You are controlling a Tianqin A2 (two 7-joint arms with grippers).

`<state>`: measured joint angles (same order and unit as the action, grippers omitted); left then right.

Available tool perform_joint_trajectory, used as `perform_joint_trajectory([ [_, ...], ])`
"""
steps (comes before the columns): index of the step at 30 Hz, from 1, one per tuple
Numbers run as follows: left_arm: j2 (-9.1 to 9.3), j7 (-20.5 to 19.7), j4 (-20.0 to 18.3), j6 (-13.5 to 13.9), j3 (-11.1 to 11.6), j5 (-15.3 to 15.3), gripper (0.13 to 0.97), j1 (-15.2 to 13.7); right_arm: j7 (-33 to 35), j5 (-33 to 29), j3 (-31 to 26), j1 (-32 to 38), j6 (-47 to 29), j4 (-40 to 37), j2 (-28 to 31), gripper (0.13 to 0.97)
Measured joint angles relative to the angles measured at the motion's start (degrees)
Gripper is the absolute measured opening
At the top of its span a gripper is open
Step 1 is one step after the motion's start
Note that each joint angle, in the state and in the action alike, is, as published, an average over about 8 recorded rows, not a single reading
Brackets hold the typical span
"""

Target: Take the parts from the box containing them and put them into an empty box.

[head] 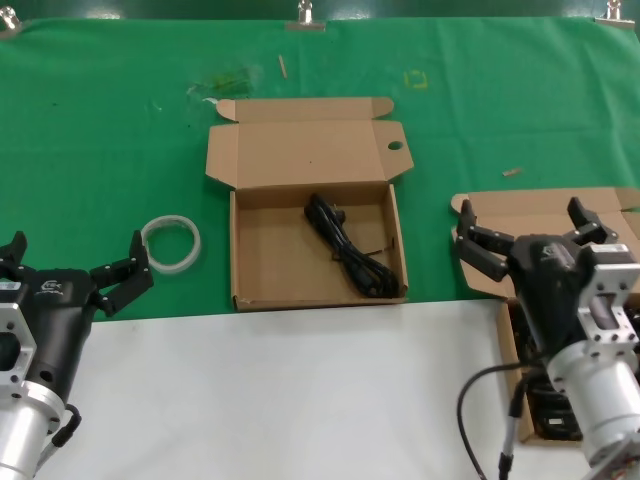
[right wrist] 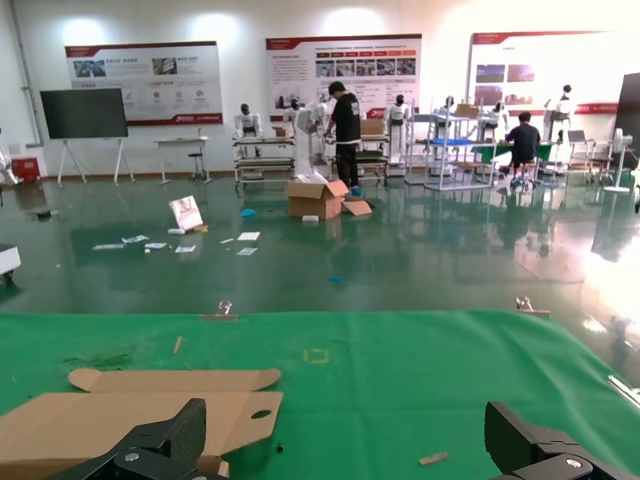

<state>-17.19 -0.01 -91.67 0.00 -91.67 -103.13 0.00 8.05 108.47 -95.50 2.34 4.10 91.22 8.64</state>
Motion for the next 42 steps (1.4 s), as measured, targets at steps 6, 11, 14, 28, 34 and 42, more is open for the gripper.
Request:
perform_joint_trajectory([
  [6, 0.0, 0.0, 0.0, 0.0, 0.0, 0.0, 0.966, 0.0, -4.6, -3.04, 2.18, -1.33, -2.34, 0.26, 0.0, 0.966],
  [11, 0.0, 0.0, 0.0, 0.0, 0.0, 0.0, 0.966, 0.0, -5.25, -3.48, 2.5, -1.52, -2.68, 0.3, 0.0, 0.966],
  [14, 0.0, 0.0, 0.0, 0.0, 0.0, 0.0, 0.966, 0.0, -5.28, -3.5, 2.51, -1.53, -2.69, 0.3, 0.0, 0.966],
  [28, 0.0, 0.01, 0.0, 0.0, 0.0, 0.0, 0.966, 0.0, -5.28, -3.5, 2.51, -1.53, -2.69, 0.3, 0.0, 0.966],
  [34, 0.0, 0.01, 0.0, 0.0, 0.0, 0.0, 0.966, 0.0, -5.28, -3.5, 2.51, -1.53, -2.69, 0.3, 0.0, 0.966],
  [42, 0.0, 0.01, 0.0, 0.0, 0.0, 0.0, 0.966, 0.0, -5.28, -3.5, 2.51, -1.53, -2.69, 0.3, 0.0, 0.966],
])
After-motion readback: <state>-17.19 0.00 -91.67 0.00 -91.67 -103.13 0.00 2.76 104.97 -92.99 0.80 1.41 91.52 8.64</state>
